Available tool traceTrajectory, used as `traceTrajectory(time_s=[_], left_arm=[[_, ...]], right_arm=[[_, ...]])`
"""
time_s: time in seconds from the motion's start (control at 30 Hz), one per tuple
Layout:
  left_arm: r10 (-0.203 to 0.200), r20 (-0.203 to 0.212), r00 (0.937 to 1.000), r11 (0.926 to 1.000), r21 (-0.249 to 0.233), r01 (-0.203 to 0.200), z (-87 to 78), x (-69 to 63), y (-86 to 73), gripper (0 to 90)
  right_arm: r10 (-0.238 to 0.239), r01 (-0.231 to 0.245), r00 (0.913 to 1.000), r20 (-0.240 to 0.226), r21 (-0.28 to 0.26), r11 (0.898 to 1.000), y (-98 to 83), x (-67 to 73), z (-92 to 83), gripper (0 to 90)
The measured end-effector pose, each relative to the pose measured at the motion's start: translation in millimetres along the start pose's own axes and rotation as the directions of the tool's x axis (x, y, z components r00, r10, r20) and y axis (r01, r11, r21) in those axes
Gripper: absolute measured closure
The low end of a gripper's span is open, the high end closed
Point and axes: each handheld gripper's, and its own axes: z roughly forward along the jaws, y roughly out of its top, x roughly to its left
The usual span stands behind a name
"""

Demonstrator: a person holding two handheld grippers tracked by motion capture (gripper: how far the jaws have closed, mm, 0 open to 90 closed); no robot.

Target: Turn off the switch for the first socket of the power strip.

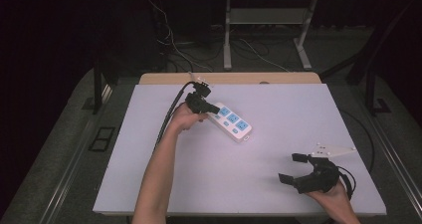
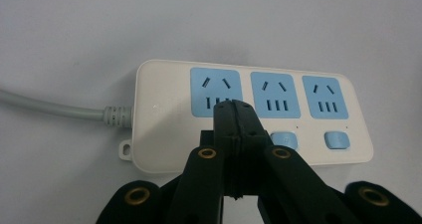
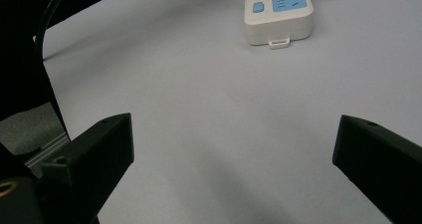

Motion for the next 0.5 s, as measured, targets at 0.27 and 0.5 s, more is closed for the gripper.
traceTrajectory(time_s=[0.27,0.5], left_arm=[[-0.001,0.0,1.0,0.9999,0.013,0.001,6.4,1.0,-1.9,89.3],[-0.004,-0.005,1.0,0.9997,0.025,0.004,10.0,1.5,-2.8,89.3]], right_arm=[[-0.002,0.002,1.0,0.0,0.003,1.0,-0.1,-0.1,0.2,2.5],[-0.005,0.005,1.0,0.001,0.007,1.0,-0.2,0.3,0.4,2.5]])
